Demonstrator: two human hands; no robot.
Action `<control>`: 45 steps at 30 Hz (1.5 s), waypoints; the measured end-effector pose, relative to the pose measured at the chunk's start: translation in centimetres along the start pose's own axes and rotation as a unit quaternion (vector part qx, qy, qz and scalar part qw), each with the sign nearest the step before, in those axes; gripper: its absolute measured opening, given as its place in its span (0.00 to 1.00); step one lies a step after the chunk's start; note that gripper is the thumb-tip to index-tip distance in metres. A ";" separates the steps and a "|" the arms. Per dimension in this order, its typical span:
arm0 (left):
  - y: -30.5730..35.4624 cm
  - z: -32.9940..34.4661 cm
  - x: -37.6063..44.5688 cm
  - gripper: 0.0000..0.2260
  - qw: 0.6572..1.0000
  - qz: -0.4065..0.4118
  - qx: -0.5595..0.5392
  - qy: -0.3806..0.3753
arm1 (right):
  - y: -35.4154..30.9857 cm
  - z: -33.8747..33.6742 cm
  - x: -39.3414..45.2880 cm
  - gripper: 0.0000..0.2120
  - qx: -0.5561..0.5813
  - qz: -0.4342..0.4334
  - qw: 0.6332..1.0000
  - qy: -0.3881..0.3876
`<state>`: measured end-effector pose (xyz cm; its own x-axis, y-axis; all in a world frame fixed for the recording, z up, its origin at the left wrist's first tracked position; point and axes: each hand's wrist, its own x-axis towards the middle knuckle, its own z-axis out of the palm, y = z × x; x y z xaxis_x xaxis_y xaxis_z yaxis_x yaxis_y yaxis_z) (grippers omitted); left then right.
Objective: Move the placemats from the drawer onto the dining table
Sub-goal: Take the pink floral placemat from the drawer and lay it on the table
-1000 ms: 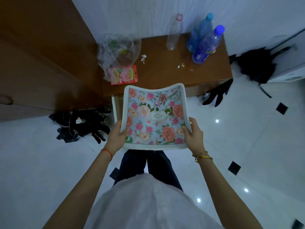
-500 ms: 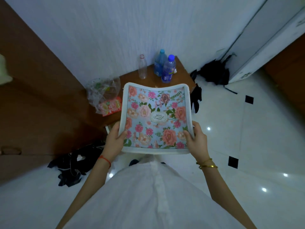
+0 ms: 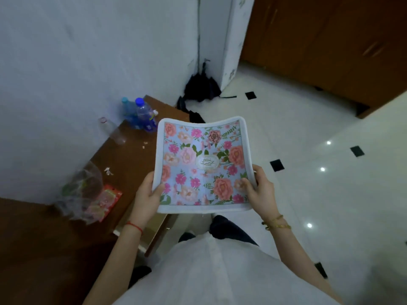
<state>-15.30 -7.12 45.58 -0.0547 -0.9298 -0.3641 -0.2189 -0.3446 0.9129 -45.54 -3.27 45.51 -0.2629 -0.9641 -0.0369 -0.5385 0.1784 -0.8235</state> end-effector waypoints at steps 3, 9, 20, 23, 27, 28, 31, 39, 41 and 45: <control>2.2 3.1 2.1 0.14 0.997 0.028 0.028 -0.065 | 1.6 -2.6 -1.0 0.16 0.004 0.039 0.998 0.055; 5.1 12.0 6.0 0.16 0.979 0.065 0.098 -0.168 | 6.1 -8.0 -3.2 0.13 0.022 0.121 0.979 0.164; 11.9 37.9 9.2 0.15 0.930 0.135 0.137 -0.314 | 16.4 -25.7 -3.8 0.13 0.018 0.215 0.928 0.304; 14.2 44.7 9.5 0.15 0.917 0.140 0.141 -0.347 | 19.2 -30.3 -3.5 0.15 0.008 0.235 0.912 0.335; 16.1 52.2 11.1 0.13 0.902 0.125 0.151 -0.385 | 22.5 -34.5 -2.6 0.13 0.011 0.257 0.893 0.370; 16.4 54.1 11.6 0.13 0.898 0.123 0.155 -0.393 | 23.4 -35.3 -2.3 0.13 0.021 0.267 0.887 0.375; 17.4 59.8 13.2 0.13 0.883 0.132 0.166 -0.420 | 26.6 -37.7 -0.7 0.13 0.037 0.288 0.869 0.400; 23.1 78.9 19.5 0.14 0.838 0.162 0.182 -0.488 | 34.9 -48.5 6.8 0.14 0.032 0.324 0.818 0.474; 25.5 84.3 20.9 0.13 0.822 0.176 0.194 -0.506 | 36.3 -52.0 8.9 0.13 0.015 0.328 0.800 0.503; 29.4 94.6 23.1 0.12 0.778 0.193 0.211 -0.560 | 39.1 -58.1 11.8 0.13 0.011 0.340 0.764 0.548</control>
<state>-115.12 -26.51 46.56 -0.9578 -0.1761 -0.2273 -0.2640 0.2249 0.9379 -116.19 3.78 45.76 -0.9950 0.0963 0.0263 0.0312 0.5502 -0.8345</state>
